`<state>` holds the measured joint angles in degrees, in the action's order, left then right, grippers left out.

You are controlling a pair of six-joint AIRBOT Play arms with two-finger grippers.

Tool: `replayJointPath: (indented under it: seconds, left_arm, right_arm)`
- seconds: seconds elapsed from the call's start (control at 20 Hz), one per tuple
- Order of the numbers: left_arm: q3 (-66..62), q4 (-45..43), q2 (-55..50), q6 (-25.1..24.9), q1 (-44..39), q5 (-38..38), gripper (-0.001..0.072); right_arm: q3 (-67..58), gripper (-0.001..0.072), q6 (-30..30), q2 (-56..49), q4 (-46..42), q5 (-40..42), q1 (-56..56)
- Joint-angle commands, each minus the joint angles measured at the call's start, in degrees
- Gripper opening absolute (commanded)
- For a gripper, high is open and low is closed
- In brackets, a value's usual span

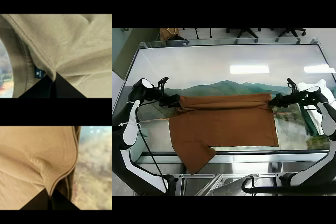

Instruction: Fold the shirts.

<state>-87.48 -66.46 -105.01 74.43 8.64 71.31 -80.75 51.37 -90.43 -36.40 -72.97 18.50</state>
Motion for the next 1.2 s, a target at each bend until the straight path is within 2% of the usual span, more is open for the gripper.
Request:
replayJointPath:
  seconds: [0.0,0.05,0.1,0.15,0.3,0.55,0.65,0.75,0.9,1.05,1.15]
  left_arm:
    - [-1.7,0.1,0.0,0.1,0.0,4.3,0.0117]
    - [-3.7,0.0,0.0,1.3,0.0,8.0,0.0445]
    - [-5.5,-0.1,0.1,3.8,0.4,11.9,0.0559]
    - [-6.2,0.0,0.6,5.8,1.0,15.4,0.0559]
    - [0.1,0.0,7.7,8.2,3.6,20.7,0.0559]
    - [27.6,-0.1,29.7,9.0,9.9,19.1,0.0559]
    - [38.5,-3.1,37.3,9.0,12.5,17.9,0.0559]
    - [47.8,-5.9,43.0,9.0,14.8,15.6,0.0559]
    - [57.2,-4.7,48.3,9.0,15.9,8.8,0.0558]
    - [63.7,1.1,50.2,8.2,15.9,0.0,0.0558]
    - [67.3,7.5,49.4,5.0,15.9,-5.5,0.0543]
  right_arm:
    - [0.3,0.0230,-0.1,1.6,0.0,-1.7,0.2]
    - [0.3,0.0291,0.3,3.1,0.0,-3.0,0.5]
    - [0.3,0.0383,1.4,4.9,-0.7,-4.2,1.1]
    - [0.3,0.0416,3.6,6.8,-3.1,-5.3,1.8]
    - [1.4,0.0413,6.6,12.9,-12.6,-10.3,4.5]
    - [14.0,0.0411,7.2,23.0,-14.4,-8.9,13.0]
    - [20.1,0.0412,8.2,25.4,-14.4,-6.3,15.9]
    - [24.7,0.0413,9.4,26.0,-14.4,-4.4,17.2]
    - [28.5,0.0413,9.0,26.0,-13.0,-2.4,17.1]
    - [29.9,0.0413,8.4,25.9,-11.7,-1.8,17.0]
    - [30.4,0.0415,8.2,25.7,-11.3,-1.8,17.0]
